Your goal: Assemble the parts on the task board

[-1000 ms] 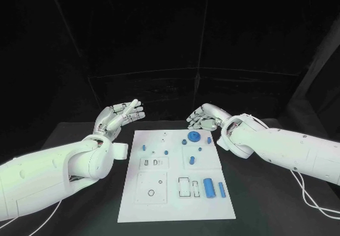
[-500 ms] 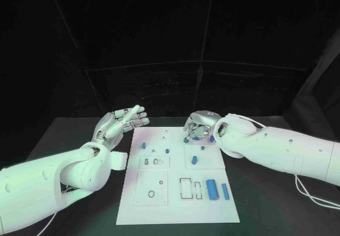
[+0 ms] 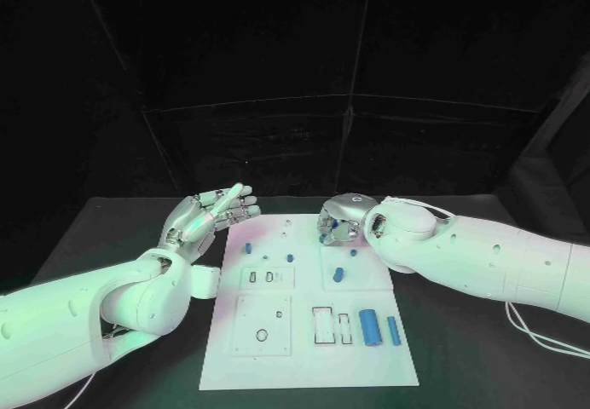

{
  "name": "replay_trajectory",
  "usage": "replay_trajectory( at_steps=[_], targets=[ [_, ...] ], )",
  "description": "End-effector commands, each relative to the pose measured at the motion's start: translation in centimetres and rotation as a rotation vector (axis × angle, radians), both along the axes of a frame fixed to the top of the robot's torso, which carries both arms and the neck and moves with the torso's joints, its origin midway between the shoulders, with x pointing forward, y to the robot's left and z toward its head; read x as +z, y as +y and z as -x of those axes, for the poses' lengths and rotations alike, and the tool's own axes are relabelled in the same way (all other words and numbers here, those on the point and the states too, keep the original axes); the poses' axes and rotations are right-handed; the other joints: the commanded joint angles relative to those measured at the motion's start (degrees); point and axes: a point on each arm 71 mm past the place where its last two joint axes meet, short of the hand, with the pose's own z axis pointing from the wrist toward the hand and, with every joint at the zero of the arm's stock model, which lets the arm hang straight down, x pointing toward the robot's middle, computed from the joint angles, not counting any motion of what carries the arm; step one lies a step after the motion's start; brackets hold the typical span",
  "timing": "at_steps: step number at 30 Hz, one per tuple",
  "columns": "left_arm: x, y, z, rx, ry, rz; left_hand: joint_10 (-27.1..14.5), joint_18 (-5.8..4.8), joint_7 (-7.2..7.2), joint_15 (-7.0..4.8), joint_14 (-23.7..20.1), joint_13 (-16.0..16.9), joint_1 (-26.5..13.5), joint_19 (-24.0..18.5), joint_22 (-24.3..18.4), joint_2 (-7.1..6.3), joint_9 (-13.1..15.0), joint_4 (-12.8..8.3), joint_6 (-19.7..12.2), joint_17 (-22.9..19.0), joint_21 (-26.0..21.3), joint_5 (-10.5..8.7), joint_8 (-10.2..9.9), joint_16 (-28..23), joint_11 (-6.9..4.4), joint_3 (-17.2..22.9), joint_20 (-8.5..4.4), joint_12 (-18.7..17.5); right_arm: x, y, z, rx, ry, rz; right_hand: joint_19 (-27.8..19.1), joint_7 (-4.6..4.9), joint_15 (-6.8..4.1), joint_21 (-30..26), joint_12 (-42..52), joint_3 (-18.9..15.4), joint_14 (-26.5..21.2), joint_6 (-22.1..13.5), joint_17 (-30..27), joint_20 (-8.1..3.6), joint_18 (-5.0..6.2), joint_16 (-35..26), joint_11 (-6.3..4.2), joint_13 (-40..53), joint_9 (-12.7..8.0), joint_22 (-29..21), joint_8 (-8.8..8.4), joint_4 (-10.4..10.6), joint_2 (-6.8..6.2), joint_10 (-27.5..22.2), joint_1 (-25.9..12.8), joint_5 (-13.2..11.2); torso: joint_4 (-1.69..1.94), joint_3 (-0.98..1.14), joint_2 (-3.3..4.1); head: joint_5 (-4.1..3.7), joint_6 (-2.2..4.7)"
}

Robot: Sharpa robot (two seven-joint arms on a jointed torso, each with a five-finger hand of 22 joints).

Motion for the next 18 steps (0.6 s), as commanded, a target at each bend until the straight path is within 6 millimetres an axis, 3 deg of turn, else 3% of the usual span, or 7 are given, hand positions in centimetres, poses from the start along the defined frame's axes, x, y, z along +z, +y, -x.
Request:
replay_trajectory(
  at_steps=[1,7,14,18],
  targets=[
    [0.21,-0.12,-0.01,-0.017,-0.013,0.005,-0.39,0.69,3.48,0.25,-0.06,-0.06,0.52,0.10,-0.05,-0.03,-0.01,-0.37,-0.12,-0.05,-0.20,-0.17,-0.35,-0.39,0.20,-0.02,0.08,0.06,0.00,-0.01,-0.14,-0.004,0.002,0.045,-0.61,0.14,0.12,1.02,-0.13,0.81,1.54,-0.03,3.15,-0.08,1.18,3.08,-0.24,0.02,0.02,0.64,0.01,-0.06,0.58,0.11,-0.14,0.61,0.11,0.01,0.26,0.00,0.03],
    [0.18,-0.06,-0.08,-0.013,-0.011,0.002,-0.46,0.68,3.51,0.27,-0.10,-0.06,0.46,0.12,-0.09,0.01,-0.02,-0.37,-0.16,-0.07,-0.27,-0.17,-0.39,-0.46,0.23,-0.01,0.08,0.05,-0.12,0.08,-0.26,-0.002,0.010,0.053,0.73,-0.06,0.02,5.20,-0.11,2.36,1.85,0.74,8.83,-0.10,0.55,8.65,-0.45,-0.02,0.06,5.73,0.11,-0.08,1.16,0.86,-0.26,0.20,0.10,0.08,0.34,0.12,-0.09],
    [0.14,-0.01,-0.14,-0.011,-0.009,-0.001,-0.50,0.67,3.52,0.28,-0.13,-0.06,0.43,0.13,-0.11,0.04,-0.02,-0.37,-0.18,-0.08,-0.32,-0.17,-0.40,-0.51,0.24,0.00,0.09,0.05,-0.19,0.17,-0.33,-0.002,0.016,0.058,2.71,-0.60,-0.40,10.49,0.08,5.44,2.11,2.70,14.98,-0.32,-0.37,14.67,-0.90,0.03,0.17,12.64,0.43,-0.10,2.77,2.87,-0.15,-1.74,0.09,0.12,0.45,0.04,-0.15],
    [0.12,0.00,-0.17,-0.010,-0.008,-0.002,-0.50,0.67,3.52,0.28,-0.13,-0.06,0.43,0.13,-0.11,0.04,-0.02,-0.37,-0.18,-0.08,-0.32,-0.17,-0.40,-0.51,0.24,0.00,0.09,0.05,-0.23,0.13,-0.41,-0.004,0.018,0.060,2.85,-0.78,-0.51,13.13,-0.14,8.34,1.65,3.99,17.38,-0.47,-0.68,17.43,-1.10,0.00,0.11,15.56,0.31,0.01,2.65,4.06,-0.53,-2.33,0.13,0.13,0.53,-0.02,-0.11]
  ],
)
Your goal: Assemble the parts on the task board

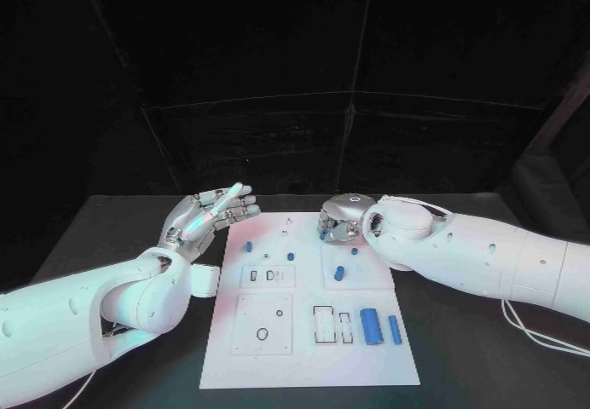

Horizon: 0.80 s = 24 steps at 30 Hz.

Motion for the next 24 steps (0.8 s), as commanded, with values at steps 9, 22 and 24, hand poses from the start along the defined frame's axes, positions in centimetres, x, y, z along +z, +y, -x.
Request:
replay_trajectory(
  at_steps=[9,22,24],
  targets=[
    [0.1,0.0,-0.1,-0.007,-0.005,-0.003,-0.36,0.67,3.54,0.30,-0.15,-0.04,0.41,0.20,-0.09,0.19,0.00,-0.40,-0.22,-0.10,-0.42,-0.15,-0.21,-0.33,0.06,0.08,0.08,0.04,0.2,0.3,0.1,0.014,-0.025,-0.011,0.32,-0.20,-0.53,3.00,-0.21,3.86,1.37,1.53,2.84,0.08,-0.94,3.27,-0.28,0.05,0.07,3.42,-0.07,0.22,-0.70,1.09,-1.41,-0.62,0.13,0.10,0.19,-0.20,0.15],
    [0.1,0.1,-0.1,-0.006,-0.004,-0.005,-0.37,0.66,3.54,0.30,-0.14,-0.04,0.41,0.24,-0.11,0.27,0.00,-0.41,-0.22,-0.10,-0.45,-0.16,-0.21,-0.36,0.06,0.12,0.09,0.05,2.0,1.5,0.3,0.003,-0.158,-0.136,0.41,-0.10,-0.45,4.72,-0.25,6.96,1.21,1.87,4.34,0.17,-1.15,5.11,-0.23,0.06,0.04,5.33,-0.20,0.46,-1.83,1.28,-2.73,0.20,0.38,0.02,0.26,-0.35,0.67],
    [0.1,0.1,-0.1,-0.006,-0.003,-0.005,-0.37,0.66,3.54,0.30,-0.14,-0.04,0.41,0.24,-0.11,0.27,0.00,-0.41,-0.22,-0.10,-0.45,-0.16,-0.21,-0.36,0.06,0.12,0.09,0.05,2.1,1.7,0.0,-0.005,-0.170,-0.146,0.31,-0.05,-0.41,4.89,-0.26,7.60,1.13,1.86,4.42,0.20,-1.15,5.29,-0.19,0.06,0.03,5.45,-0.22,0.54,-2.12,1.21,-3.03,0.23,0.42,0.05,0.30,-0.24,0.72]
  ],
)
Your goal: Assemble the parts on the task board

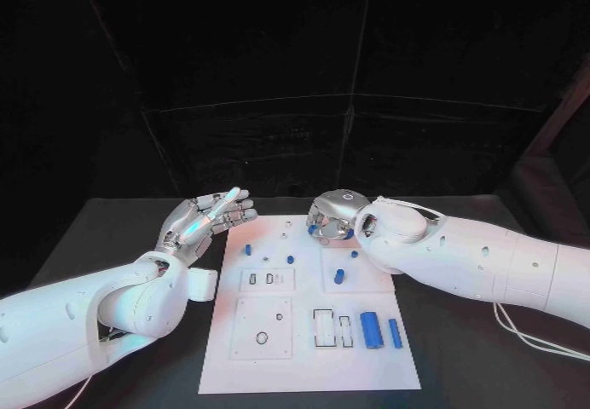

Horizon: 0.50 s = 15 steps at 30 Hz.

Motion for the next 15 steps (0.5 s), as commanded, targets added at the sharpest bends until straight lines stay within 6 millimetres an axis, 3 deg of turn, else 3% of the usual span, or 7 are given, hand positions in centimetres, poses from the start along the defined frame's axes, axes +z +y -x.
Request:
replay_trajectory(
  at_steps=[1,7,13,15],
  targets=[
    [0.2,-0.1,0.0,-0.011,-0.010,0.002,-0.38,0.68,3.55,0.30,-0.14,-0.04,0.41,0.24,-0.05,0.27,0.01,-0.25,-0.21,-0.05,-0.22,-0.16,-0.21,-0.38,0.06,-0.04,0.09,0.05,0.8,0.3,-0.4,-0.030,-0.075,-0.056,0.11,0.13,-0.41,0.38,-0.14,0.72,1.13,0.25,0.13,0.00,-1.15,0.38,0.21,0.02,0.06,0.14,0.09,0.08,-0.13,0.21,-0.75,0.19,0.22,0.00,0.07,0.10,0.04],
    [0.2,-0.2,0.0,-0.015,-0.010,0.003,-0.38,0.68,3.55,0.30,-0.14,-0.04,0.41,0.24,-0.05,0.27,0.01,-0.25,-0.21,-0.05,-0.22,-0.16,-0.21,-0.38,0.06,-0.04,0.09,0.05,0.9,1.4,-1.1,-0.035,-0.094,-0.071,-0.01,0.24,-0.33,0.74,-0.16,1.95,1.06,0.14,0.41,0.08,-1.17,0.81,0.31,0.01,0.04,0.44,0.04,0.21,-0.70,0.04,-1.23,0.16,0.35,-0.02,0.16,0.32,-0.03],
    [0.1,-0.3,-0.2,-0.014,-0.010,0.002,-0.40,0.67,3.54,0.30,-0.12,-0.03,0.35,0.29,-0.07,0.30,0.01,-0.24,-0.22,-0.05,-0.26,-0.17,-0.22,-0.41,0.06,-0.04,0.08,0.06,0.7,2.6,-1.7,-0.028,-0.095,-0.076,-0.09,0.30,-0.27,1.00,-0.15,2.91,1.02,0.07,0.60,0.14,-1.18,1.12,0.36,0.02,0.03,0.66,0.04,0.32,-1.07,-0.06,-1.51,0.13,0.40,0.13,0.16,0.52,0.17],
    [0.1,-0.3,-0.2,-0.013,-0.009,0.001,-0.40,0.67,3.54,0.30,-0.12,-0.03,0.35,0.29,-0.07,0.30,0.01,-0.24,-0.22,-0.05,-0.26,-0.17,-0.22,-0.41,0.06,-0.04,0.08,0.06,0.6,3.1,-1.9,-0.029,-0.087,-0.072,-0.10,0.31,-0.26,1.10,-0.15,3.27,1.02,0.03,0.74,0.16,-1.19,1.28,0.38,0.01,0.03,0.76,0.03,0.38,-1.18,-0.11,-1.61,0.09,0.20,-0.02,0.24,0.71,0.09]
  ],
)
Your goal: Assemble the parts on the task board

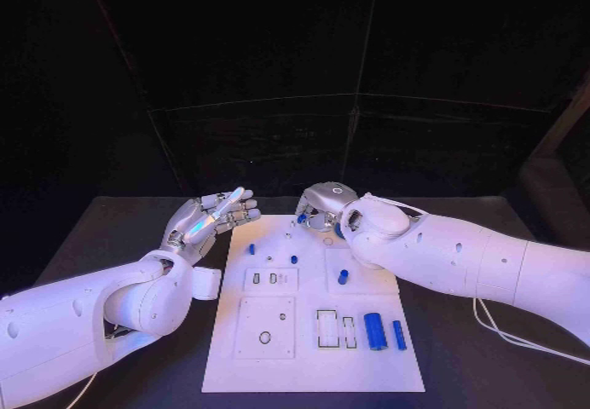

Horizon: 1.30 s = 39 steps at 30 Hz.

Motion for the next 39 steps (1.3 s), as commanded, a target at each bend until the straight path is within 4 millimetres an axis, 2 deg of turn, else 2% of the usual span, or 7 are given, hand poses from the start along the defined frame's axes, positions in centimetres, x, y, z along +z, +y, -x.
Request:
replay_trajectory(
  at_steps=[1,5,7,31,36,39],
  targets=[
    [0.2,-0.1,0.0,-0.012,-0.010,0.003,-0.40,0.68,3.54,0.30,-0.12,-0.03,0.35,0.29,-0.08,0.30,0.01,-0.24,-0.22,-0.06,-0.27,-0.17,-0.22,-0.21,0.06,-0.04,0.08,0.06,0.3,0.5,-0.4,-0.004,-0.018,-0.013,-0.13,0.33,-0.24,0.35,-0.17,0.89,1.01,-0.01,0.20,0.18,-1.19,0.33,0.41,0.01,0.02,0.19,0.06,0.14,-0.15,-0.17,-0.58,0.05,-0.17,-0.13,0.20,0.19,0.11],
    [0.3,-0.2,0.1,-0.016,-0.010,0.004,-0.40,0.68,3.54,0.30,-0.12,-0.03,0.35,0.29,-0.08,0.30,0.01,-0.24,-0.22,-0.06,-0.27,-0.17,-0.22,-0.21,0.06,-0.04,0.08,0.06,0.1,1.0,-0.7,-0.006,-0.008,-0.004,-0.14,0.35,-0.21,0.44,-0.18,1.23,1.00,-0.09,0.29,0.20,-1.20,0.45,0.43,0.01,0.02,0.29,0.04,0.21,-0.28,-0.27,-0.69,-0.04,-0.01,-0.19,0.25,0.20,-0.05],
    [0.3,-0.3,0.1,-0.018,-0.009,0.005,-0.40,0.68,3.54,0.30,-0.12,-0.03,0.35,0.29,-0.08,0.30,0.01,-0.24,-0.22,-0.06,-0.27,-0.17,-0.22,-0.21,0.06,-0.04,0.08,0.06,0.0,1.3,-0.8,-0.007,-0.002,0.001,-0.14,0.35,-0.21,0.44,-0.18,1.23,1.00,-0.09,0.29,0.20,-1.20,0.45,0.43,0.01,0.02,0.29,0.04,0.21,-0.28,-0.27,-0.69,-0.04,-0.09,-0.09,0.18,0.47,-0.32],
    [0.3,-0.3,0.0,-0.018,-0.009,0.003,-0.40,0.68,3.54,0.30,-0.12,-0.03,0.35,0.29,-0.08,0.30,0.01,-0.24,-0.22,-0.06,-0.27,-0.17,-0.22,-0.21,0.06,-0.04,0.08,0.06,-0.7,2.4,-1.4,-0.027,0.064,0.066,-0.33,0.40,-0.10,0.97,-0.16,3.41,0.82,-0.33,0.34,0.34,-1.23,0.89,0.52,0.03,0.03,0.74,0.06,0.99,-1.51,-0.60,-1.62,-1.08,-0.08,-0.04,0.28,0.75,-0.51],
    [0.3,-0.3,0.0,-0.018,-0.010,0.003,-0.40,0.68,3.54,0.30,-0.12,-0.03,0.35,0.29,-0.08,0.30,0.01,-0.24,-0.22,-0.06,-0.27,-0.17,-0.22,-0.21,0.06,-0.04,0.08,0.06,-0.7,2.4,-1.5,-0.030,0.059,0.062,-1.55,0.59,0.09,0.16,-0.26,4.34,0.15,-1.21,-1.95,0.49,-0.91,-0.58,0.74,-0.04,-0.07,-1.04,-0.11,1.52,-2.53,-1.44,-2.16,-1.42,-0.10,-0.06,0.30,0.76,-0.51],
    [0.4,-0.3,0.0,-0.018,-0.010,0.004,-0.40,0.68,3.54,0.30,-0.12,-0.03,0.35,0.29,-0.08,0.30,0.01,-0.24,-0.22,-0.06,-0.27,-0.17,-0.22,-0.21,0.06,-0.04,0.08,0.06,-0.6,2.5,-1.6,-0.029,0.049,0.054,-2.80,0.92,0.47,-0.83,-0.32,4.91,-0.53,-3.11,-4.00,0.76,-0.63,-2.08,1.10,-0.12,-0.20,-2.81,-0.23,2.15,-3.74,-3.13,-2.87,-1.98,-0.09,-0.02,0.29,0.72,-0.47]
  ],
)
